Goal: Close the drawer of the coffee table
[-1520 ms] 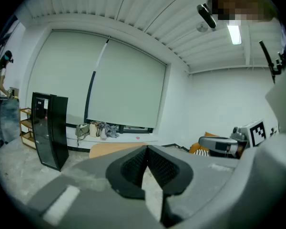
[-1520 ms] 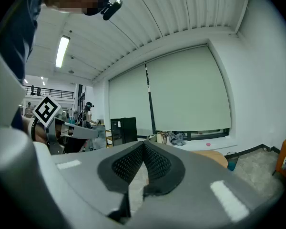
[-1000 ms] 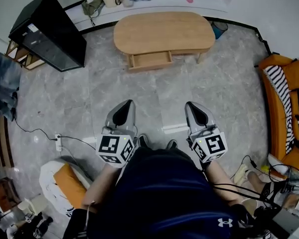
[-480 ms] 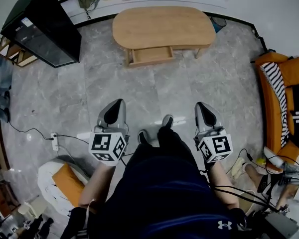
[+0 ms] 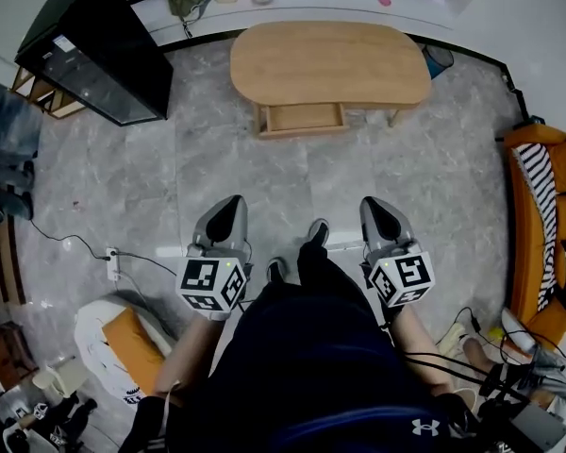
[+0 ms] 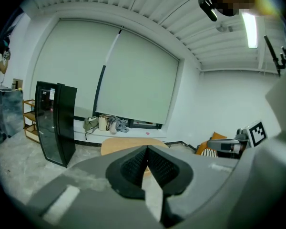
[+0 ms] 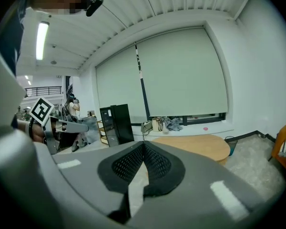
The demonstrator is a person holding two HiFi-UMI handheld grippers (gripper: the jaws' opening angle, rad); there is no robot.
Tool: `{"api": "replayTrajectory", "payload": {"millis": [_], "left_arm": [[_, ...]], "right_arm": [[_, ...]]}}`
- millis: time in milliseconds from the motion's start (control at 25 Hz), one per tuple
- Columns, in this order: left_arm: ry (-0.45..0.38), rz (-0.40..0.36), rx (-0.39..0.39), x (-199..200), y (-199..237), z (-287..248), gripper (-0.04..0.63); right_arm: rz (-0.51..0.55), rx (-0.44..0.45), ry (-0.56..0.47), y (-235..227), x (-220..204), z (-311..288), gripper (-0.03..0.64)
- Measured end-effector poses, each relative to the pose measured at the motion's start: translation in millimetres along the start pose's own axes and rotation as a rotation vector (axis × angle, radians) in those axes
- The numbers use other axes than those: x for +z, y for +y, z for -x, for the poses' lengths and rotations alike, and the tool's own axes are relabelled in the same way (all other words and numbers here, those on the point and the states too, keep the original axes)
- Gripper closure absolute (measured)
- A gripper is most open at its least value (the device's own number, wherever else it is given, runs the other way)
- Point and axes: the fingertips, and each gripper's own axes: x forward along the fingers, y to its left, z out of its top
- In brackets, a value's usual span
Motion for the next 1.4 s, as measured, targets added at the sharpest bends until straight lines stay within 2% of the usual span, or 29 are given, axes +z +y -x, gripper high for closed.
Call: {"api": "replayTrajectory", "payload": {"millis": [320,600,800,960,1200,1400], "left_arm": [[0.017,-0.022,0.093,24,-5,-61,0.594],[0.046,-0.026,0.143,22,-15,-89,0.594],[0.061,-0.021,0.143,22,-20,-106,0.594],[0.080,-0.073,0.146,22,-11,-119,0.594],[0.113,-0.049,0.094,15,16,-161,0.594],[0.129,-0.050,0.037,25,41,-211,0.594]], "right_arm": [[-0.050,0.063,0.021,-73,11,-49,0.615],[-0.065,0.103,0.033,-110,15,-74,0.615],[-0.082,0.124,0.073,-118,5,-82,0.615],[-0.091,0.125,0.107,-117,-1,-95,0.615],[-0.083,0.079,0.134,-127,0,-126,0.615],[-0.076,0.039,0.165,-140,12,-164,0.615]]}}
